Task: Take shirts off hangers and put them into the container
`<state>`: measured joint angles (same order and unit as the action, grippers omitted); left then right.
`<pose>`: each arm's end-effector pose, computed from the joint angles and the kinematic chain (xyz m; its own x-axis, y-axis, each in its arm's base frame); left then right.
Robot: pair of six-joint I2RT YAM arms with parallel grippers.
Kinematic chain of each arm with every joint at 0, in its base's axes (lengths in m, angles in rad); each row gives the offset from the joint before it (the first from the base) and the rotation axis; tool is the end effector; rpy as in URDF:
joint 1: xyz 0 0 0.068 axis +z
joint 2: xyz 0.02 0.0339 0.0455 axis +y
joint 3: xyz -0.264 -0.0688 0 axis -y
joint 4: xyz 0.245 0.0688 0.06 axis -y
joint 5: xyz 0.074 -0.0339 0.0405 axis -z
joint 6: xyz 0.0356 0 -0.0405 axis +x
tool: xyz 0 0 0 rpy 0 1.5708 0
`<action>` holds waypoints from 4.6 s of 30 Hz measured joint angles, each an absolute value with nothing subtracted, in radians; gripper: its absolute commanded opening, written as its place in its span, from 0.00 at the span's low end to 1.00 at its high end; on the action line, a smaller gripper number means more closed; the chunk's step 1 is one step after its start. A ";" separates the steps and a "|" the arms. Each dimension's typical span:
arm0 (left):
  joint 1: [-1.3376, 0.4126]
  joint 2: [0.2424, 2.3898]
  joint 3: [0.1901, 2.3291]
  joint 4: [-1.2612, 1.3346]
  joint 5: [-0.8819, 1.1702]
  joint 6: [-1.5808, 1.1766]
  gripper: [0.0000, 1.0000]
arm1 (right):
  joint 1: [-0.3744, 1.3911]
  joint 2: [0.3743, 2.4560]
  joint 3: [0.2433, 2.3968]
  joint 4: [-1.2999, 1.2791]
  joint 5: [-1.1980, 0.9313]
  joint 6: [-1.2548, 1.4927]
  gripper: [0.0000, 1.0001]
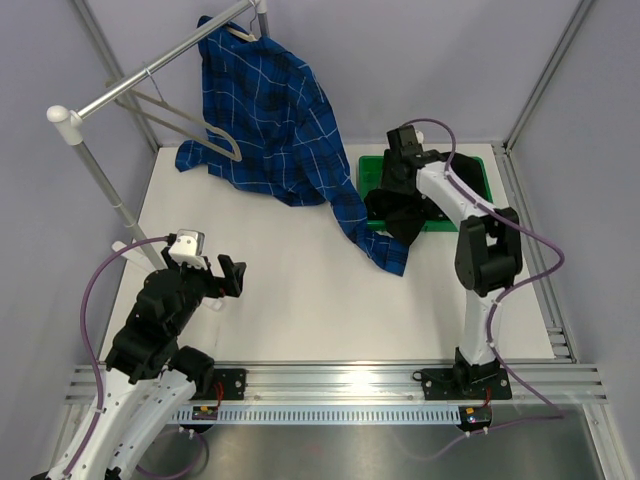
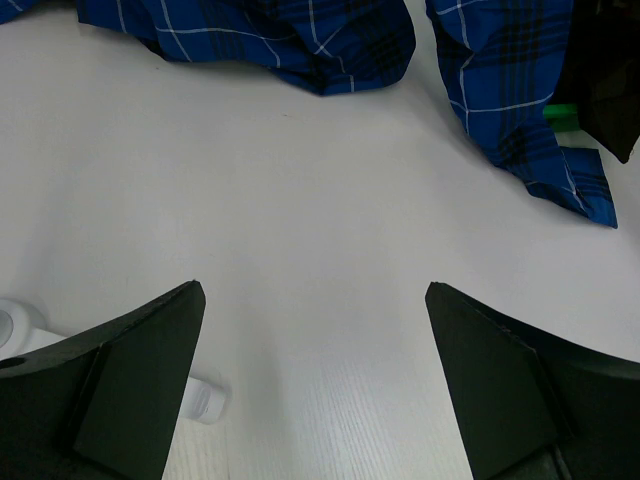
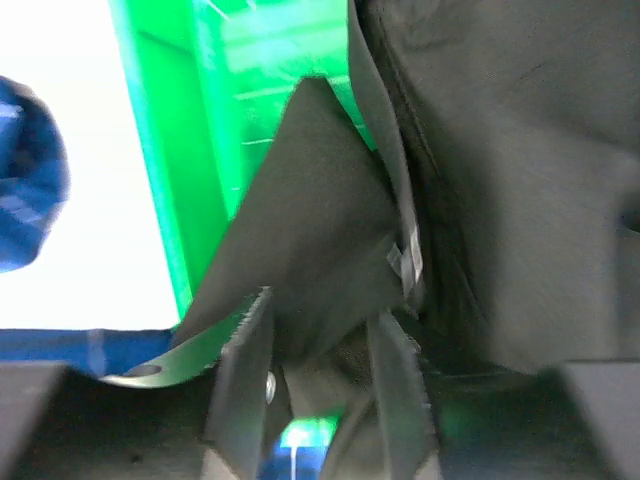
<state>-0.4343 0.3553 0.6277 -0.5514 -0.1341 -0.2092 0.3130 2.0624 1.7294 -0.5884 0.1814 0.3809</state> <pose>0.0903 -0.0367 0.2989 -0.3068 -0.0846 -0.9480 0.2420 0.9564 -0.1636 0.4412 0.1361 0.2360 -0.7775 0.1327 -0.6148 0.0969 0.9911 0.0914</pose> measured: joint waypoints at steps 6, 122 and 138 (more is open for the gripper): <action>-0.434 0.355 0.628 -0.551 -0.134 -0.209 0.99 | 0.313 1.803 1.655 -0.586 0.193 0.369 0.56; -0.434 0.356 0.628 -0.551 -0.134 -0.210 0.99 | 0.169 2.083 1.732 -0.480 -0.059 0.405 0.45; -0.434 0.346 0.628 -0.551 -0.134 -0.210 0.99 | -0.101 1.972 1.988 -0.549 0.139 0.382 0.48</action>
